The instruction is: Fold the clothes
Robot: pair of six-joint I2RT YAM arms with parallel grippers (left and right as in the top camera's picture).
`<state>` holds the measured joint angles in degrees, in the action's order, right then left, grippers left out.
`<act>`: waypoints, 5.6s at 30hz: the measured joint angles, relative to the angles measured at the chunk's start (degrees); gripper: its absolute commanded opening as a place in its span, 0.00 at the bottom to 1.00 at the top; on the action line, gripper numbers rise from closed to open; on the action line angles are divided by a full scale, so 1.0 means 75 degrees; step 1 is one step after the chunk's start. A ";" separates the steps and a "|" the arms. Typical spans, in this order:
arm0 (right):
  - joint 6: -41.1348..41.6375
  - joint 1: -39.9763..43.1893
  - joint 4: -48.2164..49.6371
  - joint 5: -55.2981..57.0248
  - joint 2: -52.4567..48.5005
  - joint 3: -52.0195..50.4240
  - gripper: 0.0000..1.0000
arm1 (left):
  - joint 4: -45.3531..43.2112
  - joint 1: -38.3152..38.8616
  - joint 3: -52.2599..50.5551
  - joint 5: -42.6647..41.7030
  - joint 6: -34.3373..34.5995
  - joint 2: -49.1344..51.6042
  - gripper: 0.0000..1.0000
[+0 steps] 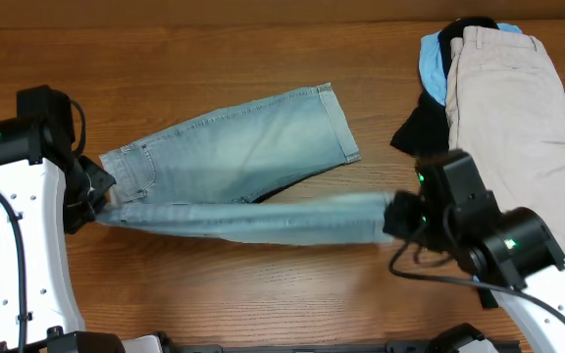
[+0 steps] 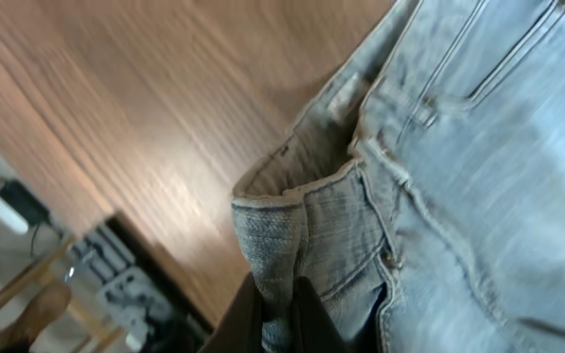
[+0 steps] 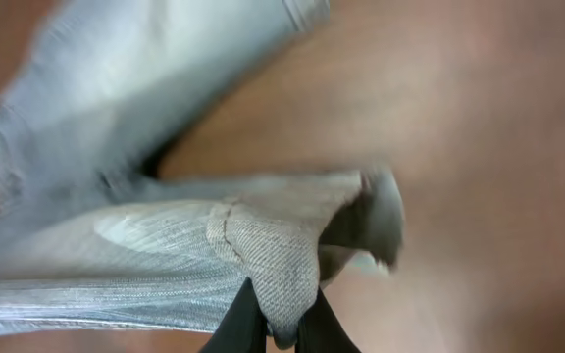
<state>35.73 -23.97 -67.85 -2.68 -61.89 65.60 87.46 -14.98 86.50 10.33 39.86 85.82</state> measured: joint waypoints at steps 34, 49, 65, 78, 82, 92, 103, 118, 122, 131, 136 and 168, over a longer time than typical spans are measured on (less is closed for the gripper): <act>-0.1652 0.0044 0.8361 0.1393 -0.5103 0.0055 0.04 | -0.7466 0.0000 -0.2145 0.0577 0.0286 0.0175 0.05; -0.1716 0.0079 0.9343 0.1524 -0.5875 0.0061 1.00 | -0.9273 -0.0009 -0.2142 0.0781 0.0280 0.1740 1.00; -0.2194 0.0143 0.6592 0.1247 -0.5863 0.1110 1.00 | -0.5782 -0.0009 0.0044 0.0306 -0.1157 0.1317 1.00; -0.2780 0.0280 0.5514 -0.0178 -0.6353 0.1131 0.61 | -0.4683 -0.0003 0.0178 -0.0358 -0.2203 0.1195 1.00; -0.2801 0.0353 0.5549 -0.0289 -0.6720 0.1131 0.49 | -0.4637 0.0000 0.0111 -0.0385 -0.2209 0.1204 1.00; -0.2757 0.0356 0.5555 -0.0399 -0.7035 0.1137 0.11 | -0.4363 -0.0003 0.0099 -0.0391 -0.2349 0.1209 1.00; -0.2477 0.0341 0.3433 -0.0595 -0.7029 0.1297 0.05 | -0.3657 -0.0003 0.0096 -0.0414 -0.2573 0.1209 1.00; -0.2981 0.0647 0.0935 -0.0953 -0.5904 0.2926 0.73 | -0.4543 -0.0023 0.0052 -0.1600 -0.4809 0.1303 1.00; -0.3075 0.0638 0.1169 -0.1011 -0.5677 0.3223 0.73 | -0.5298 -0.0114 0.0052 -0.2049 -0.5537 0.1702 1.00; -0.3177 0.0583 0.1367 -0.1008 -0.5686 0.3220 0.73 | -0.6257 -0.0755 0.0026 -0.2760 -0.6143 0.2990 1.00; -0.3258 0.0583 0.1376 -0.0994 -0.5686 0.3220 0.73 | -0.6709 -0.1314 0.0026 -0.3206 -0.6196 0.3331 1.00; -0.3503 0.0583 0.1419 -0.0408 -0.5686 0.3223 0.75 | -0.5470 -0.1373 0.0114 -0.4712 -0.6563 0.4963 0.44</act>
<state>9.45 -19.59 -57.21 -5.74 -104.53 89.78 46.44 -25.28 87.35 -25.02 -9.37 123.04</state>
